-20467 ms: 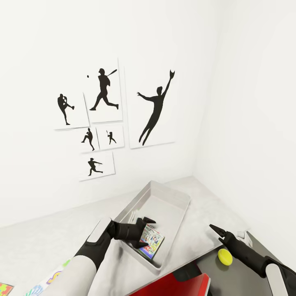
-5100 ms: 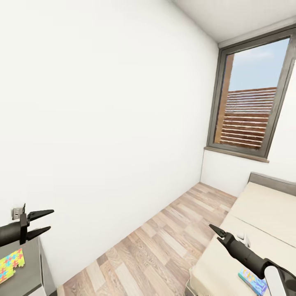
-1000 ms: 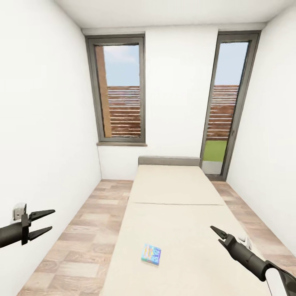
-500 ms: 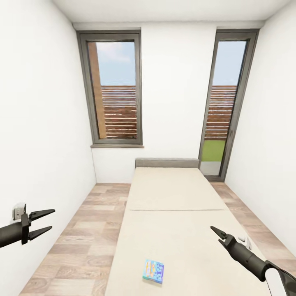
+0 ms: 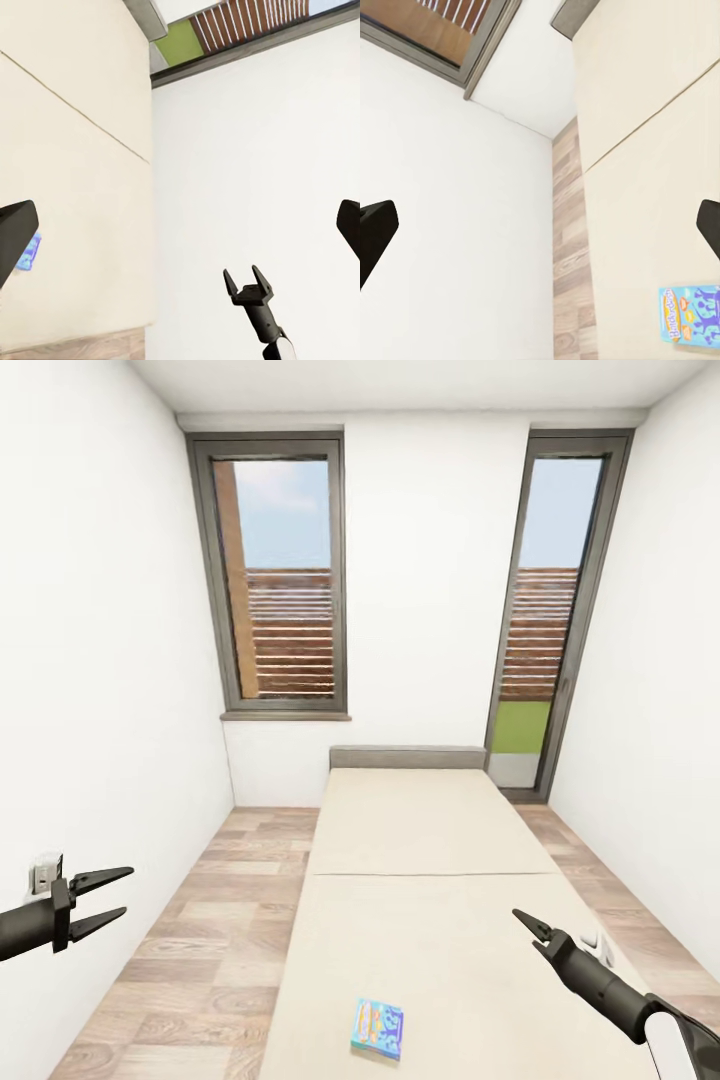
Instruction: Put all the toys in the child's room - the three board games (two on the bed and one on the table), the two jigsaw puzzles on the table, and the tennis ball on the table - inside the toy box on the table in the child's room.
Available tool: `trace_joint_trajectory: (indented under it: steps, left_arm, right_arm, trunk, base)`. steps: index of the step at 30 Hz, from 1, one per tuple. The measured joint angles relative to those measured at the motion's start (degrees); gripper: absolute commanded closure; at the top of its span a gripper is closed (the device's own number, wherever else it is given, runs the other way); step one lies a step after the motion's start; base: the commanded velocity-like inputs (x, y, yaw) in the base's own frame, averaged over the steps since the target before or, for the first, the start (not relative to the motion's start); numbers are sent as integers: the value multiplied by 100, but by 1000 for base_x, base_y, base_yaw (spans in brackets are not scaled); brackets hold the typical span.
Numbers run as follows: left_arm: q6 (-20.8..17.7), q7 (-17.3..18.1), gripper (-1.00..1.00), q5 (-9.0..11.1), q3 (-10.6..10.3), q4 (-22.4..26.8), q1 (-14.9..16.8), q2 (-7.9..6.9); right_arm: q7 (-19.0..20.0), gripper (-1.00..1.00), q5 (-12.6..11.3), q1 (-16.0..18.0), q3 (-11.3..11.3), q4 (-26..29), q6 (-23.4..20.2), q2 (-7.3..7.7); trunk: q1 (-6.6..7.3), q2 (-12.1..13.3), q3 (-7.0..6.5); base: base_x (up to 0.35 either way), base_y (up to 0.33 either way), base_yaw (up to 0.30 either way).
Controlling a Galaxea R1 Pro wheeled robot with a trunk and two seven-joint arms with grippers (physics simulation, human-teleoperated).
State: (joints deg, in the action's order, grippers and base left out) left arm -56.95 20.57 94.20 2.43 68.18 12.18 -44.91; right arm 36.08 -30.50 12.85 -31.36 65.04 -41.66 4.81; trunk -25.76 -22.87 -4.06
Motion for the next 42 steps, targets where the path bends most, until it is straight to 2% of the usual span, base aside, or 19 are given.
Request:
trace_joint_trajectory:
  steps: [18, 42]
  left_arm:
    - [3, 5, -100, 0, -9, 3, 0, 0]
    - [15, -7, -100, -1, -52, 13, 0, 10]
  right_arm:
    - [68, -100, -56, -4, 0, 9, -20, 4]
    - [25, -100, -8, -5, 15, 10, -6, -8]
  trunk:
    - [0, 0, 0]
    - [0, 0, 0]
  base:
    - [7, 75, 0]
    - [2, 8, 0]
